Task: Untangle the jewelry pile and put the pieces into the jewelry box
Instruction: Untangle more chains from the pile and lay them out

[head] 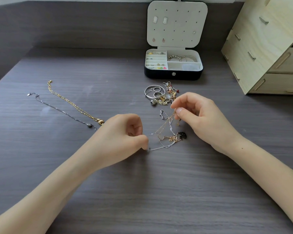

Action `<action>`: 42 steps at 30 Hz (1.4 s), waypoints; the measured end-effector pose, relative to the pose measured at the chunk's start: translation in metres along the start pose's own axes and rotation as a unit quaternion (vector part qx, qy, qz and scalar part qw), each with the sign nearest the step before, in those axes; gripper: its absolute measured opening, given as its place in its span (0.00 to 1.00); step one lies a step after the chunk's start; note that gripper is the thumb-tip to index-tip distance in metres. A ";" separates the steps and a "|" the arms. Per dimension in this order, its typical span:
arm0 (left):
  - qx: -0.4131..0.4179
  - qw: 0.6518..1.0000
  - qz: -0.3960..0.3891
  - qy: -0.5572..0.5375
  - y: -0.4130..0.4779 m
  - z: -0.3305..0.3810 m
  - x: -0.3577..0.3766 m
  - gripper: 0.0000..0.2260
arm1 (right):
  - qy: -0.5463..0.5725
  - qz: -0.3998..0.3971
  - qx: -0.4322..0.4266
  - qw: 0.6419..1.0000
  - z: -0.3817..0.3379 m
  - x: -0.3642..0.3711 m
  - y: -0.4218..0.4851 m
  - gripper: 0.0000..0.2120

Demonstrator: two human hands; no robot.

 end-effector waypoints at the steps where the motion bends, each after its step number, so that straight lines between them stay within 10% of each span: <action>1: 0.002 1.000 0.000 0.007 0.000 0.000 0.000 0.15 | 0.006 0.006 0.002 1.000 0.001 -0.001 0.001 0.10; 14: 0.045 0.997 0.018 0.057 0.001 -0.002 0.004 0.02 | -0.054 -0.016 -0.041 0.998 0.002 0.008 0.002 0.05; 22: 0.100 0.973 0.103 0.183 -0.001 -0.003 0.000 0.15 | -0.278 0.016 -0.179 0.944 -0.008 0.003 -0.007 0.04; 31: 0.308 0.918 0.047 0.247 -0.009 0.011 0.018 0.21 | -0.315 -0.125 -0.163 0.927 -0.005 -0.006 -0.006 0.12; 42: 0.312 0.926 0.053 0.208 -0.006 0.009 0.014 0.18 | -0.349 -0.250 -0.165 0.888 -0.007 -0.015 -0.012 0.06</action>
Point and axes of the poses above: each hand's wrist, its own y-axis towards the middle knuckle, its own x-axis out of the palm, z = x × y, the point moved 4 cm from there along y, towards the middle knuckle, and after that the axes turned 9 degrees about z, right-handed, at the moved point
